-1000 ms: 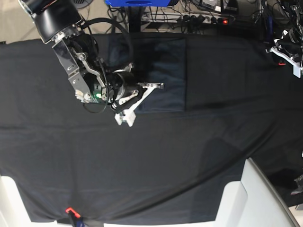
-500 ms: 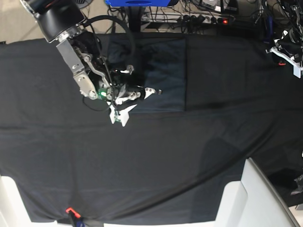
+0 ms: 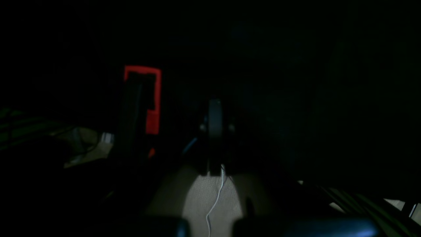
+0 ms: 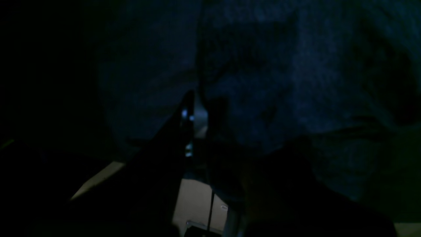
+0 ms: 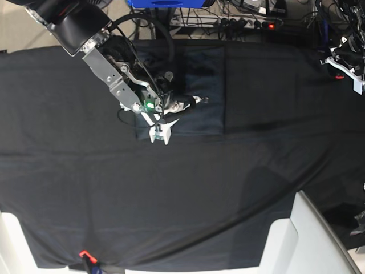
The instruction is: Fold the T-shirt properly
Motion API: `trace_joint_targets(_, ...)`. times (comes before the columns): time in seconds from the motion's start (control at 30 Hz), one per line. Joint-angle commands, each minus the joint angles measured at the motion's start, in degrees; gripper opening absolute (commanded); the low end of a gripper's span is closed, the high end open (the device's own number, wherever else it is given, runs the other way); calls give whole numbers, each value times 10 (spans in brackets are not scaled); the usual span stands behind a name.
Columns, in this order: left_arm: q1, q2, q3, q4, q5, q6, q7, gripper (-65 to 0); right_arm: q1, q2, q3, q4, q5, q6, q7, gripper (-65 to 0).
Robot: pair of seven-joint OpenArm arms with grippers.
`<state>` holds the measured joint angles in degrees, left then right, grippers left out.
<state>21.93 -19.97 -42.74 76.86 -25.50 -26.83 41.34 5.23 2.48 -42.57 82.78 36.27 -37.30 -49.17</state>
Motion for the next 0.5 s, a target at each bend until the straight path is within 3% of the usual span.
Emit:
trace_joint_targets(0.0, 2, -11, -4, 10, -4, 1, -8, -650, 8, -6, 10, 7, 3, -4, 17, -648)
trace_joint_targets(0.13, 2, -10, -4, 10, -4, 1, -8, -650, 10, -6, 12, 6, 3, -18, 19, -648)
trace_joint_targets(0.47, 2, -10, -4, 5, -4, 1, -8, -650, 9, -14, 11, 6, 4, -13, 23, -647)
